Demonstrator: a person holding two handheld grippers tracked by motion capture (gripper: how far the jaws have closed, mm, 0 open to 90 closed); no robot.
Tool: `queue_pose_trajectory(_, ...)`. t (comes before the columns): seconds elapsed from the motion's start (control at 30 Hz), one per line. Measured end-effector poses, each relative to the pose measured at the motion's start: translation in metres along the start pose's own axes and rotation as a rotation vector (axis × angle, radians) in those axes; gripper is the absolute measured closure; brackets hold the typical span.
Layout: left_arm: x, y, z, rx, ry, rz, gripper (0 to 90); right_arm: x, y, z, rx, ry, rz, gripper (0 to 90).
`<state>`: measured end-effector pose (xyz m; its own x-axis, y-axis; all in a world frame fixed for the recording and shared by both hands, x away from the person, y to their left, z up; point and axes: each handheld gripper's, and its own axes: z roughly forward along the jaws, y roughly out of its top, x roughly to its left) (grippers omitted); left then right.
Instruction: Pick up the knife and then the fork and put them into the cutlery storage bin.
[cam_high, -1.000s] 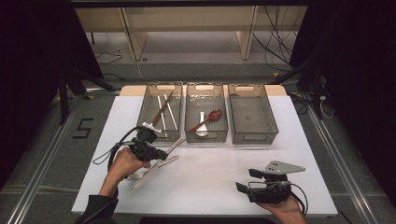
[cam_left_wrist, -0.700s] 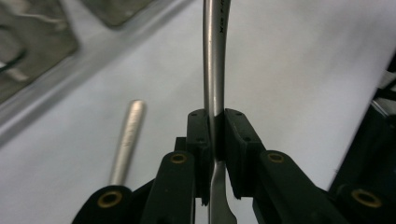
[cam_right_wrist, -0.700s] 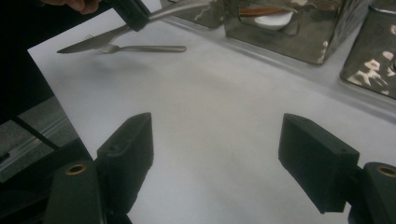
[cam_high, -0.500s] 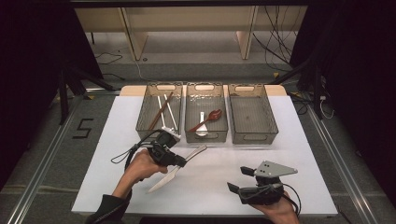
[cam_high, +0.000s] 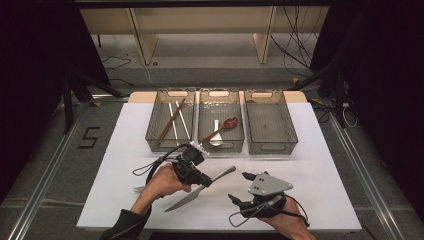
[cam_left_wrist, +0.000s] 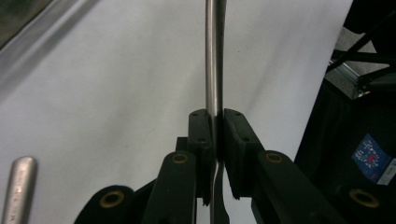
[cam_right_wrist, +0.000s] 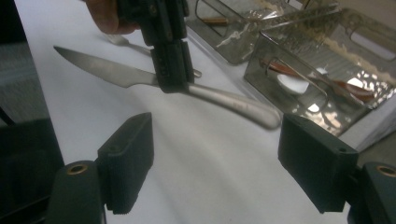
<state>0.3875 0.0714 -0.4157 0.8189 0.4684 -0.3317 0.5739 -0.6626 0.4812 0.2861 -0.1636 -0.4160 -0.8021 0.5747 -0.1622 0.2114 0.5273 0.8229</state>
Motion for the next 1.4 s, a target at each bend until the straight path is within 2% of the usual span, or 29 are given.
queue_pose_trajectory(0.13, -0.006, 0.003, 0.002, 0.014, 0.001, 0.023, 82.0, 0.009, 0.006, 0.009, 0.023, -0.044, -0.127, 27.8)
queue_pose_trajectory(0.17, -0.008, 0.004, 0.002, 0.024, 0.002, 0.041, 82.1, 0.012, 0.007, 0.011, 0.034, -0.059, -0.164, 28.0)
queue_pose_trajectory(0.27, -0.014, 0.006, 0.003, 0.03, -0.005, 0.056, 82.4, 0.02, 0.009, 0.02, 0.072, -0.106, -0.3, 28.2)
queue_pose_trajectory(0.4, -0.02, 0.008, 0.004, 0.046, 0.001, 0.078, 82.7, 0.026, 0.01, 0.028, 0.104, -0.124, -0.388, 29.2)
queue_pose_trajectory(0.47, -0.022, 0.009, 0.005, 0.05, 0.0, 0.085, 82.8, 0.029, 0.01, 0.031, 0.125, -0.149, -0.438, 29.5)
queue_pose_trajectory(0.77, -0.03, 0.012, 0.007, 0.073, -0.008, 0.113, 82.9, 0.037, 0.002, 0.038, 0.169, -0.204, -0.56, 36.1)
queue_pose_trajectory(0.83, -0.031, 0.012, 0.008, 0.074, -0.004, 0.115, 82.9, 0.038, 0.001, 0.038, 0.176, -0.21, -0.592, 38.8)
queue_pose_trajectory(0.87, -0.031, 0.013, 0.008, 0.081, -0.005, 0.12, 82.9, 0.037, 0.001, 0.038, 0.181, -0.207, -0.627, 40.0)
queue_pose_trajectory(0.9, -0.032, 0.013, 0.008, 0.08, -0.003, 0.122, 82.9, 0.039, 0.0, 0.039, 0.179, -0.219, -0.618, 41.6)
queue_pose_trajectory(0.93, -0.032, 0.013, 0.009, 0.083, -0.008, 0.12, 82.9, 0.038, 0.0, 0.039, 0.184, -0.213, -0.637, 43.4)
queue_pose_trajectory(1.03, -0.034, 0.015, 0.009, 0.088, -0.01, 0.129, 82.9, 0.041, -0.002, 0.04, 0.186, -0.231, -0.65, 47.6)
queue_pose_trajectory(1.1, -0.035, 0.015, 0.01, 0.088, -0.013, 0.132, 82.9, 0.041, -0.003, 0.04, 0.189, -0.23, -0.681, 51.4)
queue_pose_trajectory(1.27, -0.037, 0.017, 0.012, 0.102, -0.019, 0.145, 82.9, 0.044, -0.006, 0.041, 0.194, -0.248, -0.7, 59.1)
queue_pose_trajectory(1.33, -0.038, 0.017, 0.013, 0.101, -0.024, 0.146, 82.9, 0.042, -0.006, 0.041, 0.193, -0.245, -0.744, 61.6)
queue_pose_trajectory(1.4, -0.038, 0.018, 0.013, 0.103, -0.026, 0.146, 82.9, 0.044, -0.007, 0.041, 0.2, -0.245, -0.75, 64.5)
